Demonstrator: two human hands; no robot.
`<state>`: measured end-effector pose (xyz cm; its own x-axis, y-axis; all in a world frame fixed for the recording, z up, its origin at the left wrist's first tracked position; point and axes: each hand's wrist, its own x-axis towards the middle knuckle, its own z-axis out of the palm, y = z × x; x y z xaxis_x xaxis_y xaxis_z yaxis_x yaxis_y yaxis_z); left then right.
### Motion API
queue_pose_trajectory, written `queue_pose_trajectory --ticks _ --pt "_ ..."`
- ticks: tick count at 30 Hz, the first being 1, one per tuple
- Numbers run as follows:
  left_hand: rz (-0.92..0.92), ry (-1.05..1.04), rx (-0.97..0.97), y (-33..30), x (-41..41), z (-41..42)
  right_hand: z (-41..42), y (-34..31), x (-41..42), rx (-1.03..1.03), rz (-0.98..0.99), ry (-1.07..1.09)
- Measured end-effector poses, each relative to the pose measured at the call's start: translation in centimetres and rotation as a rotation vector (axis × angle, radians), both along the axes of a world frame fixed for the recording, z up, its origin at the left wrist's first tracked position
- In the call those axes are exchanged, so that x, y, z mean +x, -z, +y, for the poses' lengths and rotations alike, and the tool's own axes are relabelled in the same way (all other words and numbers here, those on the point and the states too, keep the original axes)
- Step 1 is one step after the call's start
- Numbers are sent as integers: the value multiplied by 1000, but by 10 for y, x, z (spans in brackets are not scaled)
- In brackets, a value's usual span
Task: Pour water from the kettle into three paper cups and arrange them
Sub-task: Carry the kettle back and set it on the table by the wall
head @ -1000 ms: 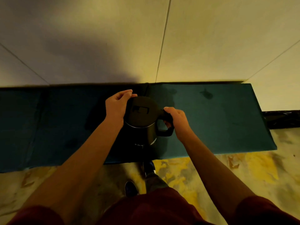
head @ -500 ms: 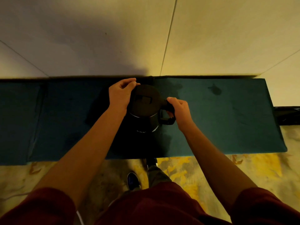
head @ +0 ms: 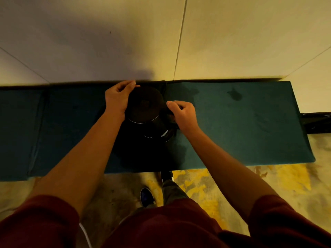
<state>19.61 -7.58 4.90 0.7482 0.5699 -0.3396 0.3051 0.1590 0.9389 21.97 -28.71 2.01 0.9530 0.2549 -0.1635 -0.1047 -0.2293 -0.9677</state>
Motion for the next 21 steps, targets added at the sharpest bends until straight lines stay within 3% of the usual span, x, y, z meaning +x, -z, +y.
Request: queue_pose_trajectory --ticks 12,21 --pt "-51 22 154 -2 17 -64 -55 8 22 18 123 74" --pt "-97 -56 117 13 -18 -43 -44 3 18 -54 25 -139"
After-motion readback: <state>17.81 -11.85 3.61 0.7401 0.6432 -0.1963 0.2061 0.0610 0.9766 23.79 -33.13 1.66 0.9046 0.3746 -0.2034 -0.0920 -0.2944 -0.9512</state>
